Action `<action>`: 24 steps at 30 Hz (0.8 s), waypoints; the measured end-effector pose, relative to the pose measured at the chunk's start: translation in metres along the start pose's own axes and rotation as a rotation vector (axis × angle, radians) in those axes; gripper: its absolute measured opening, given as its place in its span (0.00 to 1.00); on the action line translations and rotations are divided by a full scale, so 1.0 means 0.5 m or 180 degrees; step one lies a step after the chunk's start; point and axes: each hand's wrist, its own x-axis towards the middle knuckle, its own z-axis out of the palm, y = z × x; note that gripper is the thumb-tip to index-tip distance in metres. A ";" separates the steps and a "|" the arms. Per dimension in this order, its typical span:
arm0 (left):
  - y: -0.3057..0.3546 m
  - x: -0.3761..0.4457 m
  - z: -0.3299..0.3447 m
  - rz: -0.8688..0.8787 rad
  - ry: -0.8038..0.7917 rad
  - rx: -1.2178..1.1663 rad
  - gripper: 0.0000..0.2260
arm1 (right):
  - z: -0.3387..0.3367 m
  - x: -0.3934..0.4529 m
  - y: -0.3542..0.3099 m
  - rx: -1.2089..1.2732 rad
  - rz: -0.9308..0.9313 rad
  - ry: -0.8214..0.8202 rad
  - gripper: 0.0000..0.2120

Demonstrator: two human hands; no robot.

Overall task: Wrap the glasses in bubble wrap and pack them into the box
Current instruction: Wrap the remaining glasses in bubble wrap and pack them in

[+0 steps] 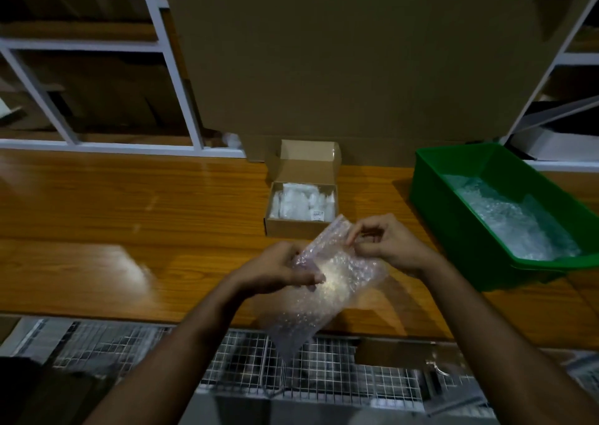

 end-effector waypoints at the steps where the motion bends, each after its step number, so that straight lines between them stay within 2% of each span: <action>1: 0.004 0.003 0.009 -0.0027 0.0214 -0.0246 0.16 | 0.002 0.000 0.004 0.0611 0.0075 0.0211 0.08; 2: 0.003 0.006 0.017 -0.0071 0.0511 -0.0459 0.12 | 0.006 -0.002 0.007 0.1320 0.0187 0.0390 0.09; 3: 0.002 0.010 0.026 -0.0109 0.0824 -0.0629 0.09 | 0.009 -0.005 0.020 0.1832 0.0337 0.0523 0.17; 4: -0.003 0.014 0.036 -0.0128 0.1098 -0.0797 0.07 | 0.016 -0.012 0.033 0.2028 0.0496 0.0555 0.28; 6: -0.013 0.022 0.053 -0.0203 0.1428 -0.1257 0.07 | 0.041 -0.031 0.057 0.1604 0.0881 0.0397 0.45; 7: -0.018 0.026 0.059 -0.0242 0.1504 -0.1428 0.07 | 0.060 -0.040 0.065 0.1245 0.1069 0.0289 0.48; 8: -0.023 0.030 0.063 -0.0259 0.1537 -0.1506 0.07 | 0.078 -0.046 0.068 0.0945 0.1184 0.0257 0.46; 9: -0.027 0.033 0.066 -0.0274 0.1536 -0.1530 0.08 | 0.093 -0.048 0.073 0.0754 0.1177 0.0335 0.41; 11: -0.031 0.037 0.066 -0.0270 0.1540 -0.1498 0.09 | 0.113 -0.044 0.072 0.0556 0.0970 0.0642 0.21; 12: -0.032 0.038 0.065 -0.0232 0.1529 -0.1452 0.11 | 0.117 -0.042 0.070 0.0470 0.0867 0.0759 0.16; 14: -0.036 0.038 0.059 -0.0150 0.1451 -0.1401 0.13 | 0.115 -0.040 0.072 0.0417 0.0756 0.0885 0.14; 17: -0.045 0.028 0.045 -0.0112 0.1310 -0.1495 0.10 | 0.096 -0.042 0.073 0.0329 0.0698 0.0987 0.12; 21: -0.059 0.019 0.032 0.0039 0.1265 -0.1515 0.07 | 0.078 -0.048 0.069 0.0448 0.0817 0.0661 0.15; 24: -0.054 0.022 0.030 0.0101 0.1334 -0.1564 0.08 | 0.079 -0.040 0.068 0.0725 0.0828 0.0780 0.16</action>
